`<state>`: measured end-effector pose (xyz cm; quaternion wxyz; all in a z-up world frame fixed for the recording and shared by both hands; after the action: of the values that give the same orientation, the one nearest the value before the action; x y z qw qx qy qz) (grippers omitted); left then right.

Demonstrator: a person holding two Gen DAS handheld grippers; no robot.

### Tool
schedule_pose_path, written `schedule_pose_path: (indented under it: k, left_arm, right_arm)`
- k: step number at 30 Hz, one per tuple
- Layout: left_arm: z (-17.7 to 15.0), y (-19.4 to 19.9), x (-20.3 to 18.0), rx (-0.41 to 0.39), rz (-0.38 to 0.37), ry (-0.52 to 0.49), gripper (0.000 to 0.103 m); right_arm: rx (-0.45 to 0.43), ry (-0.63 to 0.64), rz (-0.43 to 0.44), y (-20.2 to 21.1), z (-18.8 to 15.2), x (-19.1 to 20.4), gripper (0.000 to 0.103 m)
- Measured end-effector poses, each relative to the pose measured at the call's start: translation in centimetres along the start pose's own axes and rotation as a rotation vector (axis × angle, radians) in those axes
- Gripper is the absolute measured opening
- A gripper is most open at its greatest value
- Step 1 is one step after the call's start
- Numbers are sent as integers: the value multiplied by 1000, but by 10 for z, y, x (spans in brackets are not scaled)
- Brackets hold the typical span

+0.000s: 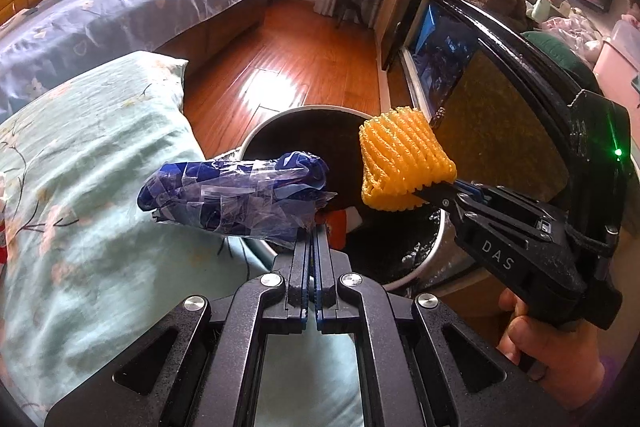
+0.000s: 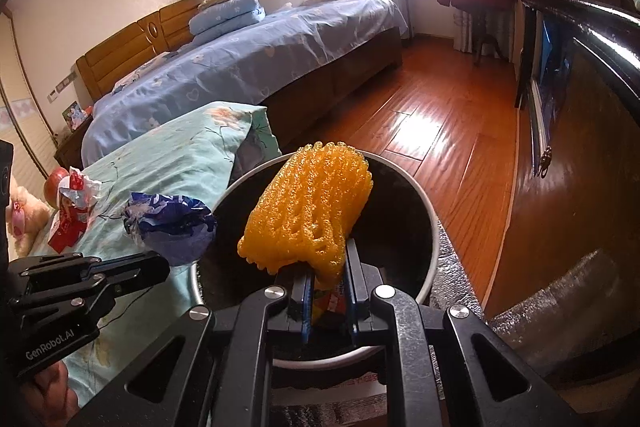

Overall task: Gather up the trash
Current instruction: 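Open both grippers to drop the blue bag and mesh sleeve into the bin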

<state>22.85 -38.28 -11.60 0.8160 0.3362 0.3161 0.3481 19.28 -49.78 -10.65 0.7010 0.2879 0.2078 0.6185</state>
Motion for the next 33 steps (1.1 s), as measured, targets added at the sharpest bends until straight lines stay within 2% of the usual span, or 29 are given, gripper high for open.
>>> schedule_pose_path:
  k: [22,25,27,29,31,33]
  left_arm:
    - [9,-13,0,29,-21,14,1]
    - [10,-15,0,34,-24,13,1]
    - [10,-15,-1,38,-25,15,6]
    - [10,-14,1,38,-28,18,15]
    - [8,-10,3,29,-21,21,30]
    - [6,-5,6,19,-16,25,33]
  right_arm:
    - [36,-30,13,-15,5,-14,13]
    - [48,-31,18,-17,6,-14,17]
    - [56,-32,25,-17,6,-13,18]
    - [62,-28,22,-18,7,-13,19]
    - [61,-28,14,-17,8,-14,27]
    - [61,-31,15,-17,8,-15,50]
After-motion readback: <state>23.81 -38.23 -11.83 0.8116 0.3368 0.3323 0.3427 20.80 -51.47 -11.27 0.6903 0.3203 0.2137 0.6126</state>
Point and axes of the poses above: each gripper's, at about its wrist camera, not at the fingertips, and y roughly against the way its jaws point, x to its left, z to its top, the point moved 7 cm from there along -y, roughly the way its jaws point, and after that the axes turned 8 degrees about y, right-handed, at the moved point
